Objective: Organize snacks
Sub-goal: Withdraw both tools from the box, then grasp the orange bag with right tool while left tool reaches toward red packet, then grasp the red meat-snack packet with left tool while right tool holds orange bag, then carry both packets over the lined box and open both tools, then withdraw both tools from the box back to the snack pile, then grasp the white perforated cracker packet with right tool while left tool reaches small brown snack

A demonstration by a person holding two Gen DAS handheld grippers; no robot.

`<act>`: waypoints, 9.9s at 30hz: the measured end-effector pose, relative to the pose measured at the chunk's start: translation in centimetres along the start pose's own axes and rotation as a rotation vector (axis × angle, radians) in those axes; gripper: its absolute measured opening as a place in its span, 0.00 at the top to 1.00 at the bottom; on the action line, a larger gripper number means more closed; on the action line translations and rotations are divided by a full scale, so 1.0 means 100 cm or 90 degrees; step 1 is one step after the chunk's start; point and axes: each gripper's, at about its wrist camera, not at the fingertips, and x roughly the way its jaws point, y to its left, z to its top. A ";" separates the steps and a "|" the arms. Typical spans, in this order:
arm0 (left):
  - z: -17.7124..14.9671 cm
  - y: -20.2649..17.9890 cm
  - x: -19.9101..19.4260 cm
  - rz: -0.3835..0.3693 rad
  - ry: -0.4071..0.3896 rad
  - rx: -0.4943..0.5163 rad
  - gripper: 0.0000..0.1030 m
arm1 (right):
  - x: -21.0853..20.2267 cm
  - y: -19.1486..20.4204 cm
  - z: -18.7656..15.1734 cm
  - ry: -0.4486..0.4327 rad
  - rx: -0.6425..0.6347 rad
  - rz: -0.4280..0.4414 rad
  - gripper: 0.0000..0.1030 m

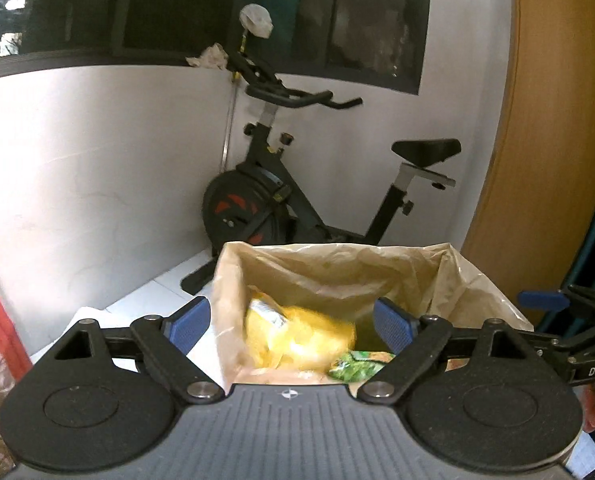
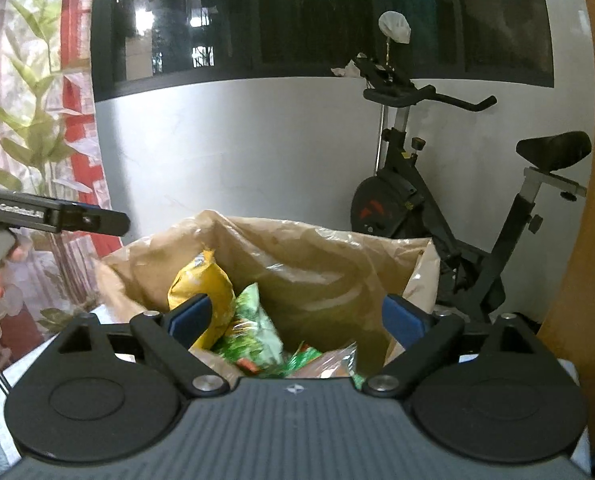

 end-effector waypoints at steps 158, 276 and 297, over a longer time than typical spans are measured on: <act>-0.146 -0.031 -0.046 0.008 0.012 -0.032 0.48 | -0.093 -0.022 -0.170 -0.084 0.071 -0.191 0.30; -0.208 -0.009 -0.034 0.039 0.141 -0.102 0.19 | -0.006 0.076 -0.211 0.231 0.051 0.017 0.18; -0.217 -0.006 -0.022 0.044 0.164 -0.119 0.25 | 0.008 0.051 -0.228 0.176 -0.030 -0.034 0.52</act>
